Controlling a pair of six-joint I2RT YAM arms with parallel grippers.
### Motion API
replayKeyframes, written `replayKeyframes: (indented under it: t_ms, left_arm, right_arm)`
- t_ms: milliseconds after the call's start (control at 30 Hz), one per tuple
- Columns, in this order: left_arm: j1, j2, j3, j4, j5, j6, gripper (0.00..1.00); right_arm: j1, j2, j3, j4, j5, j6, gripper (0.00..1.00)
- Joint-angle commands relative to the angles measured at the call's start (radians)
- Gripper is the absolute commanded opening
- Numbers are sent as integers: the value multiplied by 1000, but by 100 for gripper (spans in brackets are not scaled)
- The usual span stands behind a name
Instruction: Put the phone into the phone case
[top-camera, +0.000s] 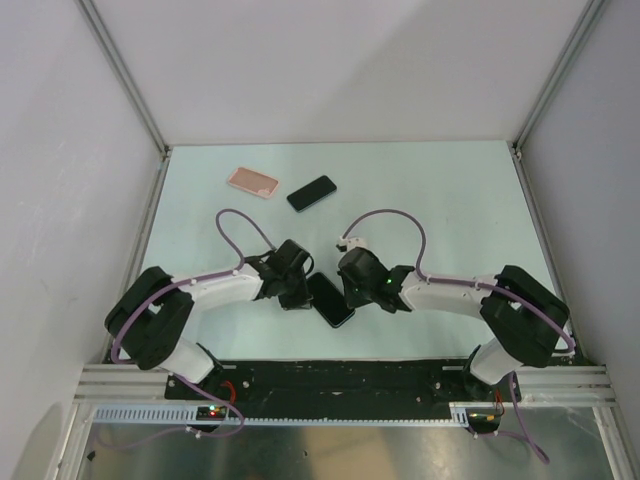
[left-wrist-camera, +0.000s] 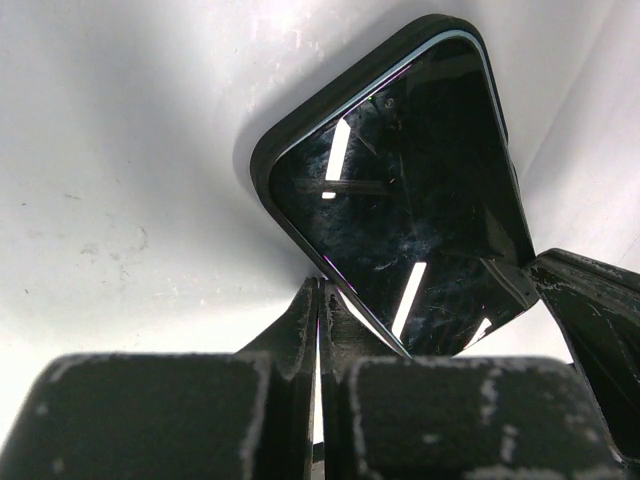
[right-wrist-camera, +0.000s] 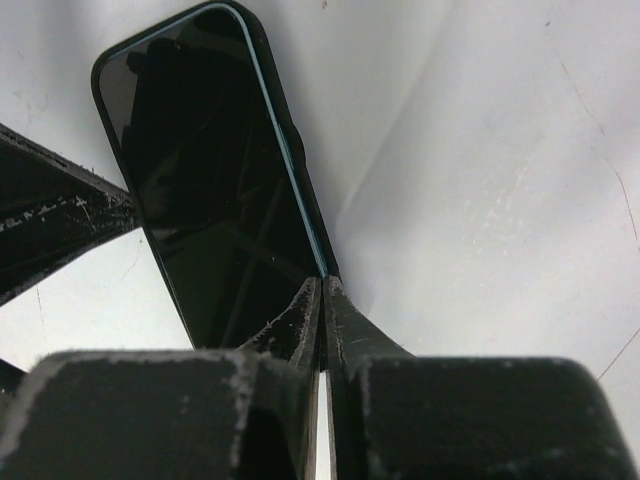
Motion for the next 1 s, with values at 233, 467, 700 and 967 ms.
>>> replayKeyframes:
  t_ms: [233,467,700,967]
  left_arm:
    - [-4,19,31,31,5,-1,0]
    - [12,13,35,30,7,9,0]
    - [38,11,43,29,9,31,1]
    - [49,15,54,23,10,42,1]
  right_arm:
    - [33,28,-138,-16,-79,69,14]
    - [-5,-72,-154,-41,-120,52,23]
    - [-25,-117,-163,-70,-146,51,19]
    - [-31,-109,-172,-72,-164,56,16]
